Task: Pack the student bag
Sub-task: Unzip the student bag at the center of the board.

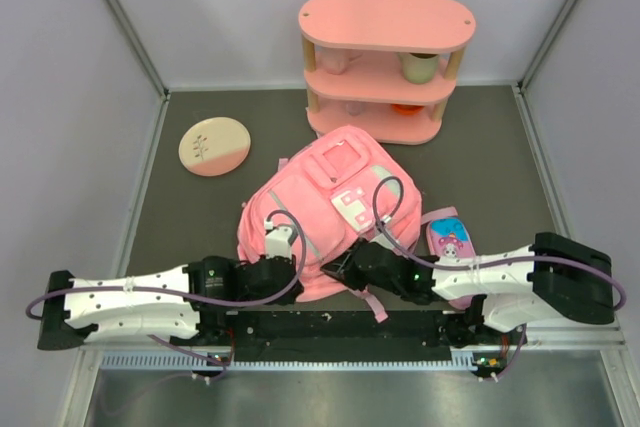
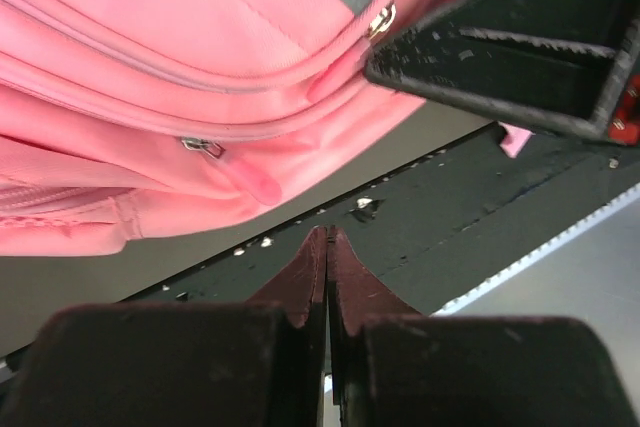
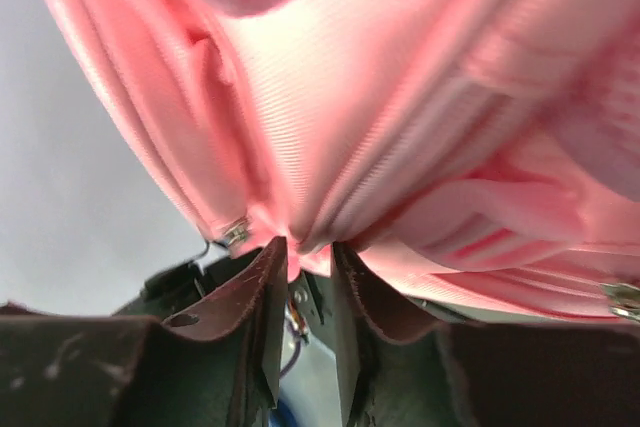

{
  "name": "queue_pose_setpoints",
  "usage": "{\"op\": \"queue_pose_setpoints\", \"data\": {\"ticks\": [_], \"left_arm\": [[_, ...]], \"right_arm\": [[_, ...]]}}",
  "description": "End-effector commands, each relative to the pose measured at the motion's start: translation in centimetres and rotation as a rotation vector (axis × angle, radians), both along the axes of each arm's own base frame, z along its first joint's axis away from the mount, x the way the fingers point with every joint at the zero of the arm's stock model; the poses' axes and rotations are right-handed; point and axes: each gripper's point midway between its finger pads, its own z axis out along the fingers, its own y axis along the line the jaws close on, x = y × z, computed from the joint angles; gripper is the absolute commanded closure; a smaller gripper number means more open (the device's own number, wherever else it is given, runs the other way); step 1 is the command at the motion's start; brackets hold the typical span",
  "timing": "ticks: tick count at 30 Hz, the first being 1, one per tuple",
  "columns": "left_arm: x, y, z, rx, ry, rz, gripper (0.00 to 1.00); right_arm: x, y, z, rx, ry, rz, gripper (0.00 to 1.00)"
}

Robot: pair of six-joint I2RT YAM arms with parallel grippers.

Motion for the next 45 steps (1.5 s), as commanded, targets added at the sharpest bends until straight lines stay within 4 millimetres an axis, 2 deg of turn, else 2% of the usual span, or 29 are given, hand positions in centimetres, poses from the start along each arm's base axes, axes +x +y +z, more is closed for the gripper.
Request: {"op": "queue_pose_setpoints", "data": {"ticks": [1, 3, 7, 8, 10, 11, 15, 17, 19, 20, 21, 26, 28, 29, 31, 35, 40, 45], "left_arm": [[0.3, -2.1, 3.0, -0.116, -0.04, -0.035, 1.0], [0.4, -2.1, 3.1, -0.117, -0.045, -0.033, 1.0], [0.9, -1.3, 2.6, -0.088, -0.051, 0.013, 1.0], [1.1, -1.0, 2.2, -0.079, -0.049, 0.046, 0.78], [2.3, -0.7, 2.3, -0.101, -0.092, 0.114, 0.53], [2.7, -0.5, 2.0, -0.106, -0.097, 0.149, 0.37], [4.6, -0.7, 3.3, -0.158, -0.163, 0.254, 0.21], [5.4, -1.3, 4.5, -0.181, -0.191, 0.28, 0.18], [5.8, -1.4, 4.0, -0.129, -0.186, 0.294, 0.17], [5.9, -1.8, 4.5, -0.129, -0.183, 0.299, 0.17], [6.0, -2.1, 3.8, -0.095, -0.177, 0.3, 0.17], [6.3, -4.3, 3.0, -0.092, -0.153, 0.261, 0.22], [6.7, -4.1, 1.9, -0.072, -0.127, 0.274, 0.27], [6.5, -3.9, 1.0, -0.056, -0.109, 0.272, 0.35], [6.5, -3.7, 0.6, -0.052, -0.097, 0.284, 0.4], [6.1, -3.1, -1.0, -0.037, -0.069, 0.289, 0.45], [5.3, -3.5, -2.1, -0.023, -0.018, 0.272, 0.45], [5.0, -3.6, -3.1, 0.023, 0.003, 0.252, 0.55]], "right_arm": [[4.4, -2.5, 1.6, 0.012, -0.124, -0.245, 0.86], [4.9, -3.1, 2.0, 0.004, -0.153, -0.274, 0.98], [6.0, -4.5, 2.9, -0.022, -0.211, -0.33, 1.0], [6.1, -4.7, 3.2, -0.027, -0.219, -0.333, 1.0], [6.1, -4.9, 3.4, -0.037, -0.231, -0.332, 1.0], [6.1, -4.9, 3.4, -0.037, -0.23, -0.329, 1.0], [5.9, -4.7, 3.2, -0.038, -0.227, -0.312, 1.0], [5.7, -4.5, 3.1, -0.037, -0.221, -0.299, 1.0], [5.5, -4.3, 3.0, -0.037, -0.218, -0.289, 1.0], [5.5, -4.3, 2.9, -0.04, -0.218, -0.286, 1.0], [5.5, -4.3, 2.9, -0.039, -0.217, -0.283, 1.0], [5.3, -4.2, 2.8, -0.035, -0.213, -0.273, 1.0], [5.3, -4.3, 2.7, -0.036, -0.21, -0.269, 1.0], [5.2, -4.2, 2.9, -0.032, -0.211, -0.266, 1.0], [5.2, -4.2, 2.8, -0.038, -0.21, -0.263, 1.0], [5.2, -4.3, 2.9, -0.037, -0.213, -0.267, 1.0], [5.3, -4.2, 3.0, -0.037, -0.214, -0.269, 1.0], [5.3, -4.3, 3.0, -0.048, -0.214, -0.27, 1.0]]}}
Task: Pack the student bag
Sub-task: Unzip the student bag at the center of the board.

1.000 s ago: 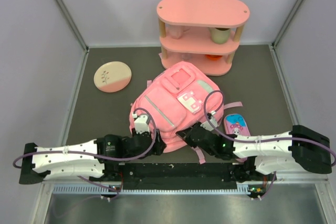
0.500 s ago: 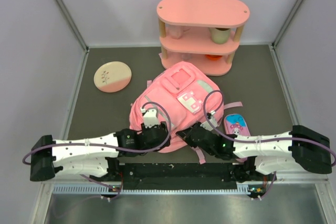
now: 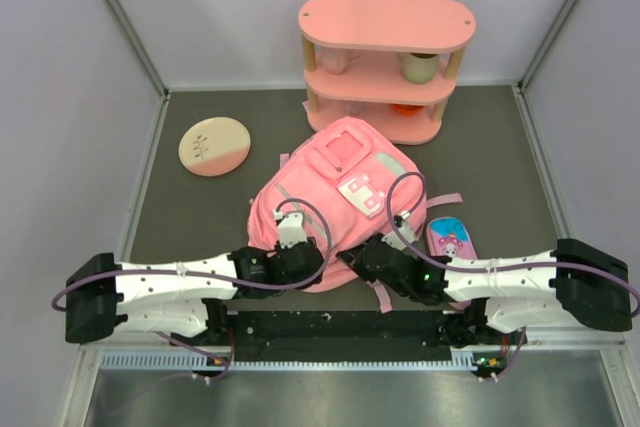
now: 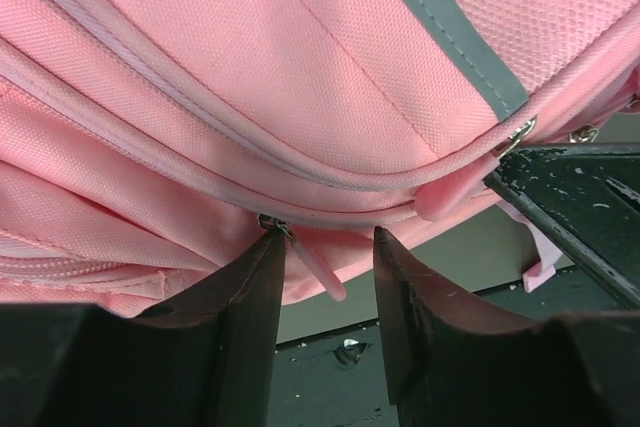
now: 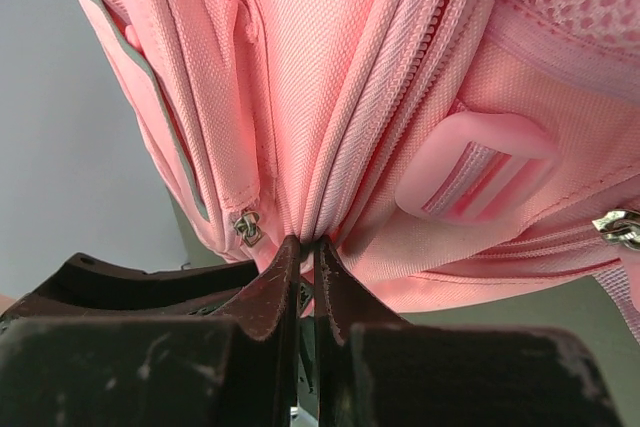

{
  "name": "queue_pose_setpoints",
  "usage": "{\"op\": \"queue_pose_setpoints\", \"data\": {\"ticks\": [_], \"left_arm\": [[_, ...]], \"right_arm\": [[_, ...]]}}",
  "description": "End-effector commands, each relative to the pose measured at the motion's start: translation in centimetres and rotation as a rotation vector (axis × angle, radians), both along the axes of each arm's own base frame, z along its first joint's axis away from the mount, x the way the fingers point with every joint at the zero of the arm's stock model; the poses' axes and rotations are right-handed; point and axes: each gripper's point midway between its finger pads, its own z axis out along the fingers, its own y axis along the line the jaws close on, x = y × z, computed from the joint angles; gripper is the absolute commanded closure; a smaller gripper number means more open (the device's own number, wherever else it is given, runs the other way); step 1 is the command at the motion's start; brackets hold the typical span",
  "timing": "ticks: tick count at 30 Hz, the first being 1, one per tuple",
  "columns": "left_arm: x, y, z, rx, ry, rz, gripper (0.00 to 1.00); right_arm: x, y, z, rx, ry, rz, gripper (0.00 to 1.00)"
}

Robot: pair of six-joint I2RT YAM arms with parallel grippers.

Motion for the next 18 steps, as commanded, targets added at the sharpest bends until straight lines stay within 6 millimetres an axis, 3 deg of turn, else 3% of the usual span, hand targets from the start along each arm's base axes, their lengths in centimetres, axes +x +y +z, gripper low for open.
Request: {"op": "queue_pose_setpoints", "data": {"ticks": [1, 7, 8, 11, 18], "left_arm": [[-0.8, -0.5, -0.9, 0.001, 0.049, -0.021, 0.57], [-0.9, 0.2, -1.9, 0.037, 0.054, -0.017, 0.73], [-0.8, 0.4, -2.0, 0.044, 0.051, -0.016, 0.83], [-0.6, 0.9, -2.1, 0.065, 0.039, -0.011, 1.0], [-0.1, 2.9, -0.8, 0.122, -0.019, -0.012, 1.0]], "right_arm": [[2.0, -0.5, 2.0, 0.023, -0.074, -0.085, 1.0], [2.1, -0.7, 2.1, 0.018, -0.081, -0.091, 1.0], [2.1, -0.7, 2.2, 0.021, -0.083, -0.091, 1.0], [2.2, -0.8, 2.3, 0.02, -0.09, -0.094, 1.0], [3.0, -1.9, 3.5, 0.045, -0.118, -0.12, 1.0]]}}
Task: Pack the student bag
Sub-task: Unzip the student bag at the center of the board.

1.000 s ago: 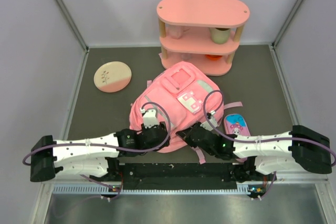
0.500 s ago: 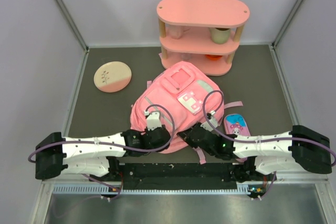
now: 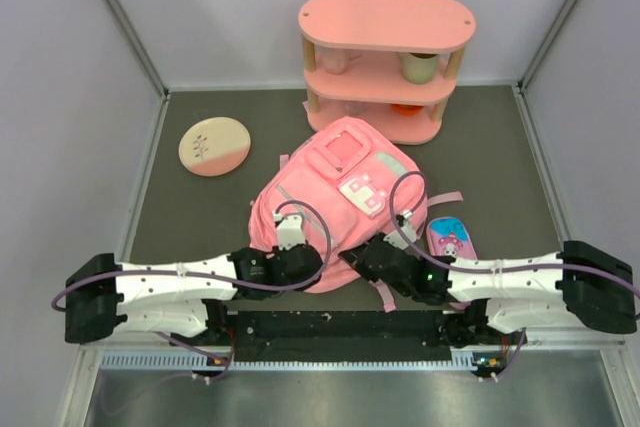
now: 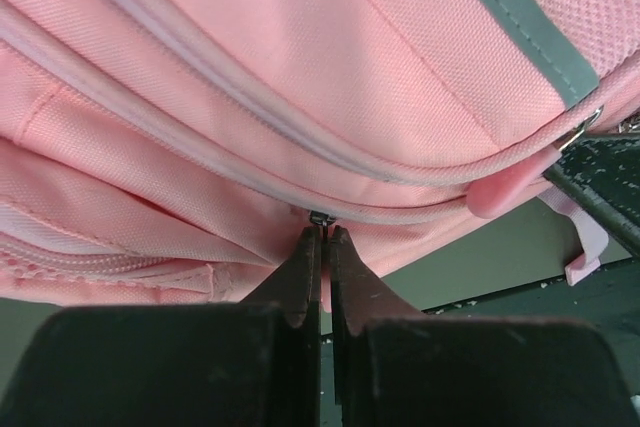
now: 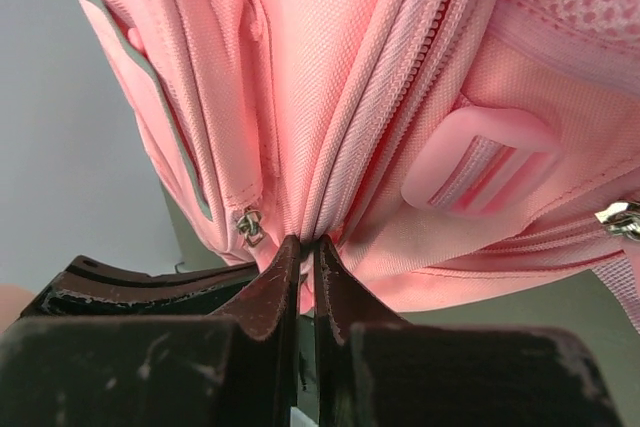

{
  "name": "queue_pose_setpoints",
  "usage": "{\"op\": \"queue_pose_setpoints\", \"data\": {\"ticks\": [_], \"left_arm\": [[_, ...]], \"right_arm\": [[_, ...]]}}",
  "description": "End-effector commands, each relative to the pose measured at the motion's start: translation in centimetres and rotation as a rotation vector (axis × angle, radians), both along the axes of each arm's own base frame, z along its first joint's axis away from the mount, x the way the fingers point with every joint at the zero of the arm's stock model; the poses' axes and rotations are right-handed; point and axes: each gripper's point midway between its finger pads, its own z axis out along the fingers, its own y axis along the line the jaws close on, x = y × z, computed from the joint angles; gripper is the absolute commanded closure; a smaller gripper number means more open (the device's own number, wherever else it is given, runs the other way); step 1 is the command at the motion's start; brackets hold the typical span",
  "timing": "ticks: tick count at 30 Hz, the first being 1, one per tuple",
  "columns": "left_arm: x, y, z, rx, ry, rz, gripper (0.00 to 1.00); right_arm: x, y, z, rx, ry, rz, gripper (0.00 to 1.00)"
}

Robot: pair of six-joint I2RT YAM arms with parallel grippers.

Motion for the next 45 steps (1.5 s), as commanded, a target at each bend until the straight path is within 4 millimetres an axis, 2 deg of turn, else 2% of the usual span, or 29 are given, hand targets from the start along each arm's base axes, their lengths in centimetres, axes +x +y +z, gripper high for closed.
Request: {"op": "queue_pose_setpoints", "data": {"ticks": [1, 3, 4, 6, 7, 11, 16, 17, 20, 21, 22, 24, 25, 27, 28, 29, 32, 33, 35, 36, 37, 39, 40, 43, 45], "left_arm": [[0.0, 2.6, 0.4, 0.077, -0.034, -0.011, 1.0], [0.0, 2.9, 1.2, 0.052, -0.054, -0.024, 1.0], [0.1, 3.3, 1.2, 0.059, -0.065, -0.021, 1.0], [0.2, 4.3, 1.8, 0.059, -0.076, -0.002, 1.0], [0.4, 4.7, 2.0, 0.063, -0.087, 0.003, 1.0], [1.9, 7.2, 2.6, 0.101, -0.104, 0.07, 1.0], [4.7, 9.2, 2.8, 0.138, -0.124, 0.129, 1.0], [5.3, 9.9, 2.8, 0.154, -0.122, 0.16, 1.0], [6.4, 10.2, 2.8, 0.191, -0.117, 0.168, 1.0], [6.4, 9.9, 3.0, 0.19, -0.108, 0.155, 0.88], [6.3, 9.5, 3.9, 0.178, -0.101, 0.138, 0.68], [6.2, 8.7, 5.5, 0.138, -0.117, 0.104, 0.4], [6.1, 8.2, 7.8, 0.072, -0.166, 0.088, 0.34], [6.1, 7.6, 10.7, 0.005, -0.261, 0.028, 0.21], [5.6, 7.2, 13.0, -0.085, -0.321, -0.019, 0.1], [5.9, 6.1, 15.5, -0.174, -0.401, -0.054, 0.01], [5.1, 4.0, 18.5, -0.261, -0.549, -0.239, 0.01], [5.1, 3.5, 18.7, -0.236, -0.576, -0.295, 0.01], [4.9, 1.6, 17.7, -0.2, -0.537, -0.404, 0.01], [5.0, 0.9, 18.2, -0.179, -0.561, -0.449, 0.01], [4.7, -0.4, 17.2, -0.144, -0.542, -0.51, 0.01], [4.9, -1.2, 17.7, -0.074, -0.605, -0.558, 0.01], [4.0, -2.4, 17.6, -0.062, -0.612, -0.612, 0.01], [3.0, -4.3, 17.5, -0.032, -0.638, -0.706, 0.01], [3.0, -4.5, 16.5, 0.029, -0.644, -0.734, 0.01]], "right_arm": [[3.1, -1.6, 3.8, 0.079, -0.117, -0.115, 1.0], [3.5, -2.1, 4.1, 0.087, -0.122, -0.103, 1.0], [4.2, -2.8, 5.0, 0.109, -0.132, -0.122, 1.0], [4.3, -3.8, 4.6, 0.096, -0.12, -0.131, 1.0], [4.7, -4.4, 5.4, 0.116, -0.132, -0.149, 1.0], [4.7, -5.8, 6.0, 0.125, -0.142, -0.166, 1.0], [4.4, -6.1, 6.9, 0.148, -0.152, -0.153, 1.0], [4.1, -6.3, 6.5, 0.13, -0.141, -0.15, 1.0], [4.1, -6.2, 7.1, 0.144, -0.149, -0.145, 1.0], [4.1, -6.1, 7.3, 0.139, -0.157, -0.136, 1.0], [4.2, -5.9, 8.3, 0.15, -0.172, -0.13, 1.0], [4.3, -5.7, 9.1, 0.149, -0.191, -0.114, 1.0], [4.4, -5.6, 9.8, 0.156, -0.2, -0.109, 1.0], [4.4, -5.5, 10.4, 0.156, -0.212, -0.093, 1.0], [4.6, -5.5, 11.0, 0.164, -0.218, -0.093, 1.0], [4.5, -5.2, 11.2, 0.165, -0.215, -0.07, 1.0], [4.7, -5.0, 12.2, 0.173, -0.228, -0.049, 1.0], [4.7, -4.9, 12.6, 0.177, -0.231, -0.045, 1.0], [4.7, -4.9, 13.6, 0.196, -0.246, -0.04, 1.0], [4.8, -4.8, 13.9, 0.198, -0.252, -0.036, 1.0], [4.8, -4.8, 14.7, 0.208, -0.265, -0.035, 1.0], [5.0, -4.8, 15.1, 0.211, -0.273, -0.031, 1.0], [5.1, -4.8, 15.5, 0.217, -0.278, -0.029, 1.0], [5.4, -4.9, 16.1, 0.231, -0.281, -0.026, 1.0], [5.8, -5.0, 16.3, 0.233, -0.283, -0.027, 1.0]]}}
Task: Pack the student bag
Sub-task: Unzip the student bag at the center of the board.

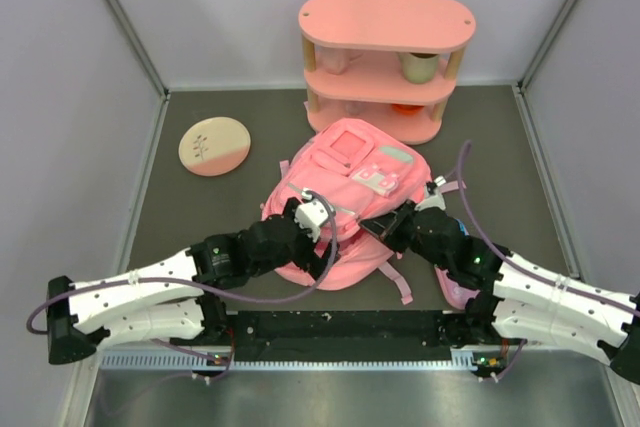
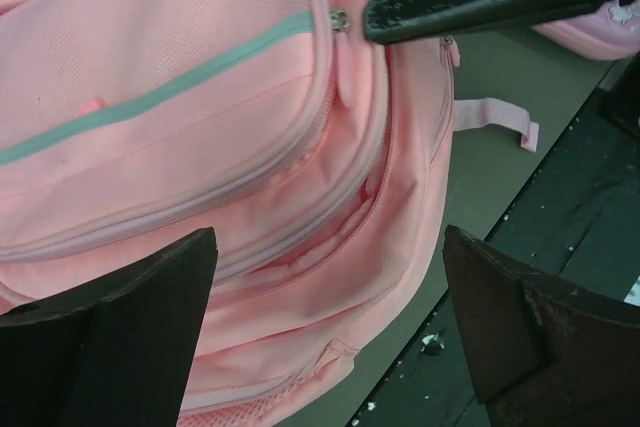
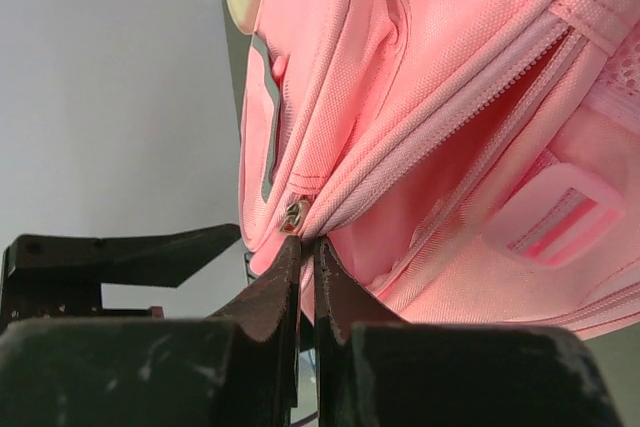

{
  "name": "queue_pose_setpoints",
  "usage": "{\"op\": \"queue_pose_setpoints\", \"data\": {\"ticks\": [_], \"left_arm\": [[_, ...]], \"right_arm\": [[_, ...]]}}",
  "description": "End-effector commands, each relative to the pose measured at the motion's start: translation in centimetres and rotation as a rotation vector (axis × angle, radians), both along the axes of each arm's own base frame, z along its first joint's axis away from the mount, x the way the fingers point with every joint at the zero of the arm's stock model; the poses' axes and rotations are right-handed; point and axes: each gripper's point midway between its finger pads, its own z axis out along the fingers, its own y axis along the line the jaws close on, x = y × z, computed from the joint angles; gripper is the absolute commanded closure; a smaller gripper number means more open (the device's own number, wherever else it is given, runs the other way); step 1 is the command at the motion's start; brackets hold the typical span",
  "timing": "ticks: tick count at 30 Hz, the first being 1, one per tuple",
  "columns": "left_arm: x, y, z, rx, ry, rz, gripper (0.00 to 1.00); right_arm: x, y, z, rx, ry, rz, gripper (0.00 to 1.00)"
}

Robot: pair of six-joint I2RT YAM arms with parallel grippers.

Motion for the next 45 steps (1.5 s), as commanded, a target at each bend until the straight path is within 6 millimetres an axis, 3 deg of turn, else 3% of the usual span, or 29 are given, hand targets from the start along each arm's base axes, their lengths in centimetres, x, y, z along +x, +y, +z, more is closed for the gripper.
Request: {"op": "queue_pose_setpoints", "data": {"ticks": [1, 5, 11, 15, 18, 19, 22, 25, 26, 27, 28, 29, 30, 31, 32, 33, 34, 35, 37, 38, 40, 43, 45], "left_arm": [[0.1, -1.9, 3.2, 0.005, -0.17, -0.077, 0.01], [0.9, -1.5, 2.2, 0.059, -0.231, -0.035, 0.01], [4.7, -0.2, 1.5, 0.139, -0.339, 0.184, 0.01], [5.8, -0.4, 0.5, 0.204, -0.391, 0.201, 0.01], [6.4, -0.1, -0.5, 0.241, -0.381, 0.237, 0.11], [6.6, 0.0, -0.6, 0.234, -0.371, 0.259, 0.27], [7.7, 0.8, -0.8, 0.22, -0.355, 0.303, 0.47], [8.5, 0.6, -0.2, 0.158, -0.32, 0.307, 0.82], [8.9, 0.6, 0.4, 0.139, -0.319, 0.311, 1.0], [9.2, 0.6, 0.8, 0.129, -0.318, 0.314, 1.0], [9.4, 0.4, 1.8, 0.114, -0.32, 0.317, 1.0], [9.8, 0.5, 2.0, 0.113, -0.317, 0.323, 1.0], [9.8, 0.3, 2.2, 0.109, -0.311, 0.313, 1.0], [10.0, 0.0, 2.8, 0.102, -0.317, 0.306, 1.0], [10.0, -0.1, 2.8, 0.105, -0.313, 0.299, 1.0], [10.0, -0.3, 3.0, 0.106, -0.311, 0.295, 1.0], [10.1, -0.3, 3.8, 0.097, -0.312, 0.301, 1.0], [10.2, -0.1, 4.3, 0.091, -0.312, 0.317, 1.0], [10.3, 0.6, 6.4, 0.049, -0.32, 0.37, 1.0], [10.4, 0.7, 6.9, 0.035, -0.324, 0.377, 1.0], [10.0, 0.6, 8.3, -0.014, -0.327, 0.366, 1.0], [9.3, -0.5, 8.7, -0.043, -0.3, 0.298, 1.0], [8.8, -1.2, 7.9, -0.038, -0.267, 0.257, 1.0]], "right_arm": [[2.6, -0.4, 7.0, 0.136, -0.143, -0.07, 1.0], [2.6, 0.0, 7.6, 0.136, -0.151, -0.036, 1.0], [2.2, 0.4, 8.6, 0.155, -0.162, -0.005, 1.0], [2.1, 0.0, 9.0, 0.161, -0.171, -0.01, 1.0], [2.1, -0.3, 9.3, 0.152, -0.18, -0.015, 1.0], [2.0, -0.4, 9.3, 0.149, -0.185, -0.015, 1.0], [2.0, -0.6, 9.4, 0.146, -0.189, -0.017, 1.0], [1.8, -1.0, 9.7, 0.118, -0.219, -0.009, 0.97], [1.4, -1.5, 10.2, 0.104, -0.245, -0.001, 0.89], [1.3, -2.1, 10.2, 0.071, -0.259, -0.003, 0.71], [1.5, -3.2, 10.2, 0.011, -0.286, -0.028, 0.6], [0.9, -4.7, 9.0, -0.072, -0.258, -0.037, 0.46], [0.5, -6.2, 9.4, -0.095, -0.274, -0.06, 0.31], [0.7, -8.3, 8.5, -0.169, -0.266, -0.126, 0.27], [-0.1, -10.9, 6.1, -0.291, -0.199, -0.156, 0.22], [-0.2, -14.2, 5.3, -0.332, -0.159, -0.287, 0.21], [-0.8, -16.2, 4.3, -0.371, -0.113, -0.344, 0.19], [-2.3, -19.0, 1.4, -0.492, -0.025, -0.376, 0.15], [-3.3, -20.7, -0.4, -0.469, 0.049, -0.451, 0.12], [-4.1, -21.4, -1.8, -0.503, 0.088, -0.448, 0.01], [-5.1, -21.6, -4.3, -0.505, 0.173, -0.456, 0.01], [-6.1, -22.1, -6.8, -0.545, 0.259, -0.472, 0.01], [-6.3, -22.9, -7.7, -0.594, 0.283, -0.498, 0.01]]}}
